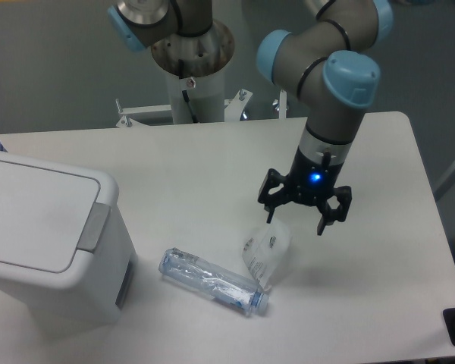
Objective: Open the trash can
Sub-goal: 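Move the open gripper down toward the bottle and crumpled wrapper, then swing the gripper over to the trash can lid edge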
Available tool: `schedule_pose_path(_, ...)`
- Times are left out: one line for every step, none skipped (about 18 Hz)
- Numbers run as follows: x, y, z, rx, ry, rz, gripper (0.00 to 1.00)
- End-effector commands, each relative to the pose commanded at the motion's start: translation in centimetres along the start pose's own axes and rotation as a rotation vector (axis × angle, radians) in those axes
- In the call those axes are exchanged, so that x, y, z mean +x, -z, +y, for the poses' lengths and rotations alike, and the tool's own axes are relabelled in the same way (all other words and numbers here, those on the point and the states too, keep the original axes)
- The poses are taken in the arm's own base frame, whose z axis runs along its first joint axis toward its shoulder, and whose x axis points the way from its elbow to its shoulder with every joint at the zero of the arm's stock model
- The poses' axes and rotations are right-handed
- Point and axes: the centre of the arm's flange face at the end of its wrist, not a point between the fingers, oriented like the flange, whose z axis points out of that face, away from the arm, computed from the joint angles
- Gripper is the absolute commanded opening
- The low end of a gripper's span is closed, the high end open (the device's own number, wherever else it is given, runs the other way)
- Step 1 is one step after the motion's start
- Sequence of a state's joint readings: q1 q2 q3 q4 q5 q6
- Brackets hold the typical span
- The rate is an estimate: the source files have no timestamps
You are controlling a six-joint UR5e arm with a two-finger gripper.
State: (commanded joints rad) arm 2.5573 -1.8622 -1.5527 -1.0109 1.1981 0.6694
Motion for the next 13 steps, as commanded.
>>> schedule_pose_path(0.3, 0.4, -0.7, 0.018, 0.042, 0.007, 1.00)
schedule_pose_path(0.4, 0.5, -0.9, 0.034, 0.067, 0.025, 1.00)
schedule_pose_path(0.6, 0.7, -1.4, 0.061, 0.077, 0.056, 1.00)
schedule_pose_path(1.0, 0.9, -1.8, 0.089, 0.081, 0.089, 1.00)
schedule_pose_path(1.2, 1.3, -2.0, 0.112, 0.090, 0.112, 1.00)
schedule_pose_path(1.4, 1.6, -2.2, 0.125, 0.109, 0.127, 1.00)
schedule_pose_path(1.8, 2.0, -2.4, 0.134, 0.128, 0.135, 1.00)
schedule_pose_path(2.1, 2.6, -2.5, 0.140, 0.143, 0.134, 1.00)
schedule_pose_path(2.3, 2.8, -2.6, 0.140, 0.160, 0.136, 1.00)
schedule_pose_path(2.5, 2.9, -2.7, 0.139, 0.176, 0.138, 1.00)
schedule_pose_path(3.3, 2.7, -3.1, 0.138, 0.182, 0.148, 1.00)
schedule_pose_path(4.5, 3.2, -3.8, 0.146, 0.176, 0.152, 1.00)
schedule_pose_path(5.7, 3.6, -4.7, 0.158, 0.175, 0.163, 1.00)
